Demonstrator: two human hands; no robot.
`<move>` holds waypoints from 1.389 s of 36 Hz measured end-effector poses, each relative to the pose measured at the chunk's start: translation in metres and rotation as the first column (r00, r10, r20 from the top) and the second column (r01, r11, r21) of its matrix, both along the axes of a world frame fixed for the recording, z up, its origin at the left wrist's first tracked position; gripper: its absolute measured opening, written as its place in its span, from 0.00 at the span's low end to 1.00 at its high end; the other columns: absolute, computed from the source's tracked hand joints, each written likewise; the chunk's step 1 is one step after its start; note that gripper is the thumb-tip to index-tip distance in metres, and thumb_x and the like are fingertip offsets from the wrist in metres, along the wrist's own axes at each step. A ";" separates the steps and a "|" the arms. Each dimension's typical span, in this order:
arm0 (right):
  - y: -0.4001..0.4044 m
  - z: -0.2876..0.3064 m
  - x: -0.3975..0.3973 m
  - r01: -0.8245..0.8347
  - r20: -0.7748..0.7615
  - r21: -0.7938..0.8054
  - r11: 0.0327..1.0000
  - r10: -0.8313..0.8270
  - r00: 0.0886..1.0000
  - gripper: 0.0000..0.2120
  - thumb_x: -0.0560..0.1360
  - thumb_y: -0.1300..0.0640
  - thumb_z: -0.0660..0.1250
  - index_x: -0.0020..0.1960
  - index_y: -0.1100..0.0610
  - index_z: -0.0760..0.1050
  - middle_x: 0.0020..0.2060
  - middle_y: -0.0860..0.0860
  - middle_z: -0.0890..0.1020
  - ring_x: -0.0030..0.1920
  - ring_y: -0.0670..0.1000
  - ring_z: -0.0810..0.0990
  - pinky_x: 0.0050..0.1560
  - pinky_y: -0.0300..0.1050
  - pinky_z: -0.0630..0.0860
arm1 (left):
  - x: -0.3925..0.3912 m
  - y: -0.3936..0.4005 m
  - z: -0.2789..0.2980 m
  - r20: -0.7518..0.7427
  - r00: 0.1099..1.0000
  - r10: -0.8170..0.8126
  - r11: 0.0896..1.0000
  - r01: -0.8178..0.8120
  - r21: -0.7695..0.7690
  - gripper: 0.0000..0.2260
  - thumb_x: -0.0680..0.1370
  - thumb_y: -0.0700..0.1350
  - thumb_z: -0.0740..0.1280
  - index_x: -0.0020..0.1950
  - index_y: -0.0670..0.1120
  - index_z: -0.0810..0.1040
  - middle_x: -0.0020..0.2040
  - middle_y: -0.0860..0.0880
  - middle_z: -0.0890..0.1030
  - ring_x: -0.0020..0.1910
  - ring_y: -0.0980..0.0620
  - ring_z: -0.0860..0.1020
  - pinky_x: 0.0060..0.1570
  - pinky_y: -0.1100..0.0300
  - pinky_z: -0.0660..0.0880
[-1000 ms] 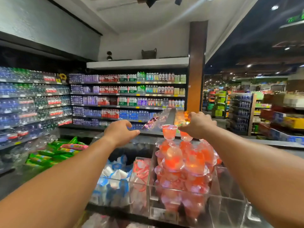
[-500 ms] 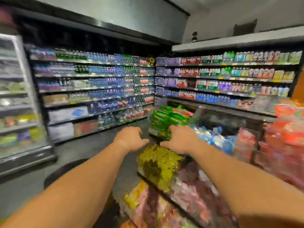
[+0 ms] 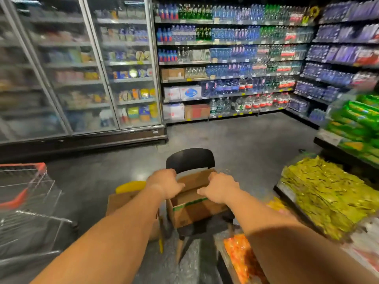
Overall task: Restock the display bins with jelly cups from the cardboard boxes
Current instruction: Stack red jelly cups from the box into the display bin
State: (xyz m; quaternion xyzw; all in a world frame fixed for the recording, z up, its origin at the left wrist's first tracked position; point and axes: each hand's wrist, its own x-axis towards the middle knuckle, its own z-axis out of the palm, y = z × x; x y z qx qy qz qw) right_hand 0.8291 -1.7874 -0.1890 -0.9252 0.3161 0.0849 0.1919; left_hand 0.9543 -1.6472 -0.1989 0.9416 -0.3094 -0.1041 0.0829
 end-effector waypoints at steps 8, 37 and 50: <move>-0.049 -0.090 0.124 -0.082 -0.066 0.053 0.995 0.085 0.994 0.30 0.75 0.36 0.65 0.69 0.53 0.70 0.66 0.55 0.74 0.66 0.62 0.72 0.66 0.58 0.71 | 0.107 -0.049 -0.084 -0.107 0.991 0.076 0.997 -0.073 0.030 0.20 0.79 0.56 0.65 0.67 0.47 0.76 0.64 0.44 0.80 0.61 0.42 0.78 0.59 0.51 0.76; -0.148 -0.577 0.461 -0.141 -0.411 0.364 0.921 0.295 0.863 0.34 0.71 0.36 0.61 0.73 0.49 0.65 0.69 0.54 0.71 0.69 0.59 0.70 0.68 0.59 0.69 | 0.373 -0.150 -0.434 -0.146 0.968 0.204 0.969 -0.179 0.168 0.23 0.80 0.58 0.62 0.72 0.51 0.71 0.64 0.49 0.73 0.64 0.46 0.69 0.60 0.53 0.66; -0.139 -0.610 0.476 -0.109 -0.304 0.354 0.929 0.225 0.926 0.14 0.79 0.45 0.64 0.60 0.52 0.75 0.56 0.54 0.81 0.59 0.60 0.79 0.57 0.52 0.75 | 0.383 -0.143 -0.468 -0.154 0.965 0.210 0.976 -0.197 0.096 0.26 0.80 0.61 0.62 0.76 0.54 0.66 0.69 0.47 0.70 0.68 0.44 0.67 0.67 0.50 0.67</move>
